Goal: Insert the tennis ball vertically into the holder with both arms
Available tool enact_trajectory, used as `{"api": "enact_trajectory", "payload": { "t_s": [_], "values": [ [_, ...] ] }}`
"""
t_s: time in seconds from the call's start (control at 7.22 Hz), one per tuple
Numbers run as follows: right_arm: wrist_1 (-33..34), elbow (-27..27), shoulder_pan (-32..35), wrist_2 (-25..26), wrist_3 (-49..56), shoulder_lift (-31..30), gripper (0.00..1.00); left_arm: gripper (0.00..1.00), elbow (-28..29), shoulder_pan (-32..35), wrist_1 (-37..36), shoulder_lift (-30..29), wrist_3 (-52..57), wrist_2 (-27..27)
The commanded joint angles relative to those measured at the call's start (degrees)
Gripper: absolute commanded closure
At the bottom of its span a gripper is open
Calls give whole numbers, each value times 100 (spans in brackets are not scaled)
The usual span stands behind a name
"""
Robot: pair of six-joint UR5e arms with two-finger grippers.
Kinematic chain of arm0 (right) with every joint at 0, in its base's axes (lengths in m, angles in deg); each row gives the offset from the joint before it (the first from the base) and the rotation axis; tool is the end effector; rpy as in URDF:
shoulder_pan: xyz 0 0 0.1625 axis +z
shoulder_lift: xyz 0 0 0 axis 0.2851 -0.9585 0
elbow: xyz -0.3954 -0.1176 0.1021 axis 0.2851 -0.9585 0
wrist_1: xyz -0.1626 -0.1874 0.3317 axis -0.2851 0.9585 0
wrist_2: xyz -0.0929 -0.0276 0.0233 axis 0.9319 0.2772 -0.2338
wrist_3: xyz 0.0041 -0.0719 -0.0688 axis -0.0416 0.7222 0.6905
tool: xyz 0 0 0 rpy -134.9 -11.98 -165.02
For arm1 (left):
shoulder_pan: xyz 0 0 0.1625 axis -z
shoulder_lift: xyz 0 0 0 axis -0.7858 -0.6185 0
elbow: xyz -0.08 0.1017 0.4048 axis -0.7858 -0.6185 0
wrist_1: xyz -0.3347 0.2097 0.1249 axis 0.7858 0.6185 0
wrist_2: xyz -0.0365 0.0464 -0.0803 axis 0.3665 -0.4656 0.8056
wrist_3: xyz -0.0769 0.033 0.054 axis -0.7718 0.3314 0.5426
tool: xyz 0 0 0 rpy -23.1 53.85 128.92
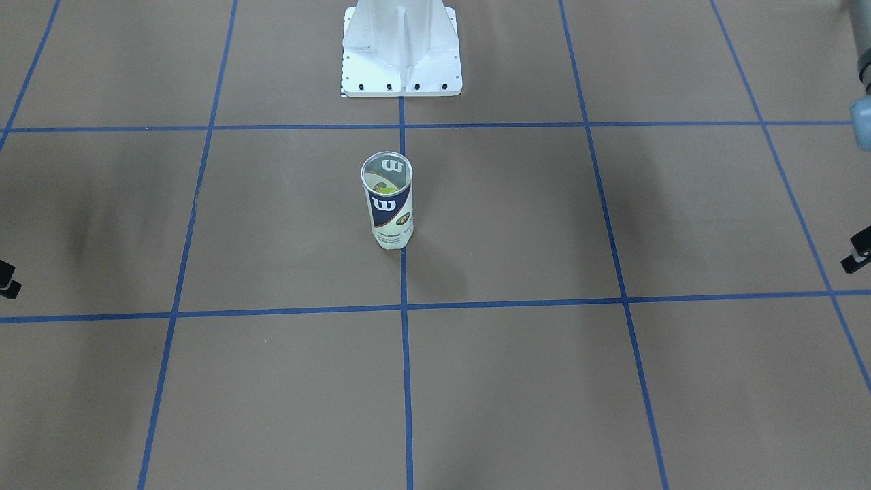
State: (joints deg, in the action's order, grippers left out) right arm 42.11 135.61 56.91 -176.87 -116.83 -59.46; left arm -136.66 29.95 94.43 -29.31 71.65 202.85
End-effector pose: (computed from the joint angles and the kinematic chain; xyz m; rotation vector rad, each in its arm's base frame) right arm -0.1101 -0.6071 0.4807 0.0373 -0.7946 0.0763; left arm 0.0253 -0.5988 0.5641 0.2485 0.8745 0.0330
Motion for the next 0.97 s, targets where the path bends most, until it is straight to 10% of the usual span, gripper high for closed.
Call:
{"api": "enact_trajectory", "payload": {
  "t_s": [0.0, 0.83],
  "values": [
    [-8, -264, 298, -240, 824, -257, 1, 1, -133, 297, -992, 140, 225, -161],
    [27, -405, 483, -240, 993, -363, 1, 1, -801, 316, -2000, 315, -398, -143]
  ]
}}
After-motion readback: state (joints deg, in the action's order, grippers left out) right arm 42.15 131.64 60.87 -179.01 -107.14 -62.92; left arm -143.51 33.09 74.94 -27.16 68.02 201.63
